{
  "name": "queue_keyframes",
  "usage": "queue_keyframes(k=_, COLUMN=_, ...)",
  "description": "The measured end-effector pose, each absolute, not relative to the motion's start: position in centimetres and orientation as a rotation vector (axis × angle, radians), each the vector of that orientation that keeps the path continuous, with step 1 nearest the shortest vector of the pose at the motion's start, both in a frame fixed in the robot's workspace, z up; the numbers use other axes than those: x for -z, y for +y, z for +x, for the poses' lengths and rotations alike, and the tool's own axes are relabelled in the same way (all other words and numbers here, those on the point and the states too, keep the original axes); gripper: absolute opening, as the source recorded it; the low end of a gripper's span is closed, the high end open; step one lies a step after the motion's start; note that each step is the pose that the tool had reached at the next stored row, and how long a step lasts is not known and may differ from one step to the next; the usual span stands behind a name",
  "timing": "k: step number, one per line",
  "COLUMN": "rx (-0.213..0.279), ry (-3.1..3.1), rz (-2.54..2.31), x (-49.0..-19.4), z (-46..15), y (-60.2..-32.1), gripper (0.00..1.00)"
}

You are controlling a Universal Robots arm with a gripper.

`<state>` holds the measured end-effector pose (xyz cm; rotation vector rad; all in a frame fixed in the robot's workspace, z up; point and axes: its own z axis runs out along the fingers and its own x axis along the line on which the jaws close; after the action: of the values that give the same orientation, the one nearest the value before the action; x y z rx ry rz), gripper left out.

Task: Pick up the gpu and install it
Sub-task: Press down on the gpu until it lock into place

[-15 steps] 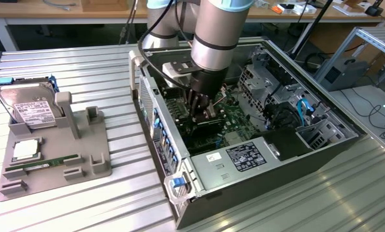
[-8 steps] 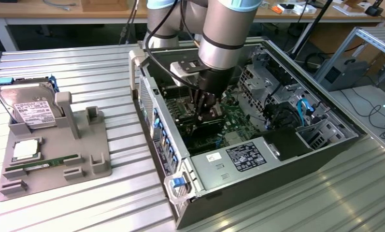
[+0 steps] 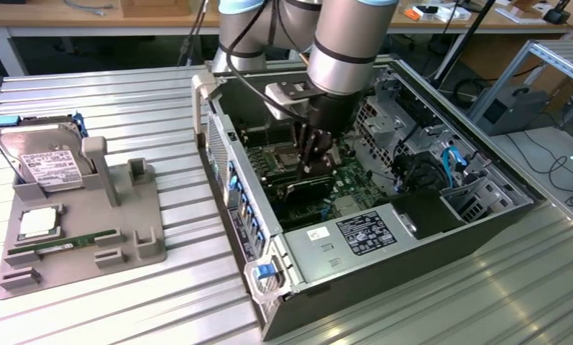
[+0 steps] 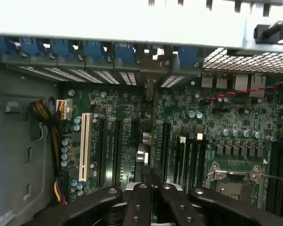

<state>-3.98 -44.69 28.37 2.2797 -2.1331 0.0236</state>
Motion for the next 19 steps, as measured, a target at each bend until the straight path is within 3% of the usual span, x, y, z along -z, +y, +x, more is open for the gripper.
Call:
queue_keyframes(k=12, rx=-0.016, ry=-2.13, rz=2.277, x=-28.4, z=4.2, y=-44.7, gripper=0.13)
queue_keyframes(k=19, rx=-0.015, ry=-2.131, rz=2.277, x=-28.4, z=4.2, y=-44.7, gripper=0.13)
